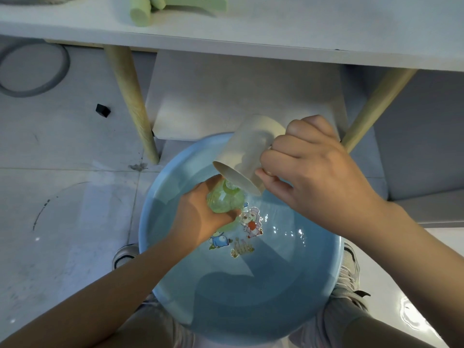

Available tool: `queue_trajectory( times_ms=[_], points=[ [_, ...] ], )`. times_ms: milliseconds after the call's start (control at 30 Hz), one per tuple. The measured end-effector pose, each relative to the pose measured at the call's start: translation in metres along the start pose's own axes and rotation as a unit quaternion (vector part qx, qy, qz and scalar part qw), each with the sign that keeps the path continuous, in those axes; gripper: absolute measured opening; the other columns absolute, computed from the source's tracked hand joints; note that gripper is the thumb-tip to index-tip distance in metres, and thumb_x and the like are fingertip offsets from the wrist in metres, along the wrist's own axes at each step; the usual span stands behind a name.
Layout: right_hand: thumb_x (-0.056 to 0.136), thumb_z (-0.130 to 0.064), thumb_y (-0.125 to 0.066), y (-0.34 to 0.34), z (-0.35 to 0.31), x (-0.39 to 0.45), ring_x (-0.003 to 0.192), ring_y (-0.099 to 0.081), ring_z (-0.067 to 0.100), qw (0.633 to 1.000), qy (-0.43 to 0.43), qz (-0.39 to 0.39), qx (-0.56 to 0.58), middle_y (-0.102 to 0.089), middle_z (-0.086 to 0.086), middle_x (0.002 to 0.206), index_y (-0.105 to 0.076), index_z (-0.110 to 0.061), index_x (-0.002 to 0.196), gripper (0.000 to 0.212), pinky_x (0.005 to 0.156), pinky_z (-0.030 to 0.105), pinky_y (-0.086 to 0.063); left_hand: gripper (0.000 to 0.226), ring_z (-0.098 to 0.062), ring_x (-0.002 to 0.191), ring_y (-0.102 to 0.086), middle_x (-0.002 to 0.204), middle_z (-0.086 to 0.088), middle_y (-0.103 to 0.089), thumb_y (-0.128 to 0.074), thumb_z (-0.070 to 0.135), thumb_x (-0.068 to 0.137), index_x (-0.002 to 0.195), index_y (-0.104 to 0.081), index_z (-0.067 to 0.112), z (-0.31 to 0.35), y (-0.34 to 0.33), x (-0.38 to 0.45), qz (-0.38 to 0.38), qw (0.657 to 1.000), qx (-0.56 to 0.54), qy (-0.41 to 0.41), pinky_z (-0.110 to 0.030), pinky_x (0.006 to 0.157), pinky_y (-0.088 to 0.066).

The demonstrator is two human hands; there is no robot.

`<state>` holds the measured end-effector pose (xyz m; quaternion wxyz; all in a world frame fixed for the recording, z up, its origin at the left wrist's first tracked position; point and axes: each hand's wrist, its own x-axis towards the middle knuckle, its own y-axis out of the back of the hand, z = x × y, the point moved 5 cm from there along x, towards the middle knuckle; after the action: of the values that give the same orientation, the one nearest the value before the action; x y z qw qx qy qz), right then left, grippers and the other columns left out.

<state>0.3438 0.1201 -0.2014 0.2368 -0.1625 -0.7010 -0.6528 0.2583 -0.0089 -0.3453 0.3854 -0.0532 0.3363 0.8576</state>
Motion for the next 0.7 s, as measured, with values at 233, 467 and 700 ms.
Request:
queue_trajectory(
  times_ms=[233,467,700],
  points=[
    [0.081,-0.005,-0.063,0.001,0.002,0.0,0.068,-0.038,0.022,1.0,-0.02,0.011,0.007,-0.046,0.005,0.059,-0.052,-0.01,0.062,0.023,0.07,0.032,-0.032,0.072,0.001,0.1,-0.049,0.103,0.022,-0.052,-0.085,0.026,0.067,0.131,-0.051,0.028,-0.005,-0.002,0.001,0.0,1.0,-0.02,0.007,-0.013,0.087,-0.036],
    [0.079,-0.023,-0.064,-0.005,0.027,-0.012,0.063,-0.029,0.009,0.974,-0.202,-0.006,0.104,-0.038,-0.007,0.058,-0.049,-0.01,0.06,0.027,0.063,0.02,-0.024,0.068,-0.005,0.103,-0.059,0.11,0.009,-0.065,-0.084,0.042,0.055,0.117,-0.059,0.032,-0.007,-0.002,0.002,0.02,0.998,-0.053,-0.029,-0.024,0.094,-0.047],
    [0.081,-0.024,-0.067,-0.021,0.06,-0.049,0.054,-0.046,0.005,0.891,-0.43,-0.012,0.143,-0.042,-0.009,0.05,-0.046,-0.012,0.062,0.031,0.049,0.013,-0.028,0.061,-0.006,0.108,-0.055,0.116,0.009,-0.05,-0.078,0.045,0.054,0.106,-0.047,0.057,-0.011,0.004,0.001,0.045,0.994,-0.092,-0.036,-0.034,0.096,-0.049]
  ],
)
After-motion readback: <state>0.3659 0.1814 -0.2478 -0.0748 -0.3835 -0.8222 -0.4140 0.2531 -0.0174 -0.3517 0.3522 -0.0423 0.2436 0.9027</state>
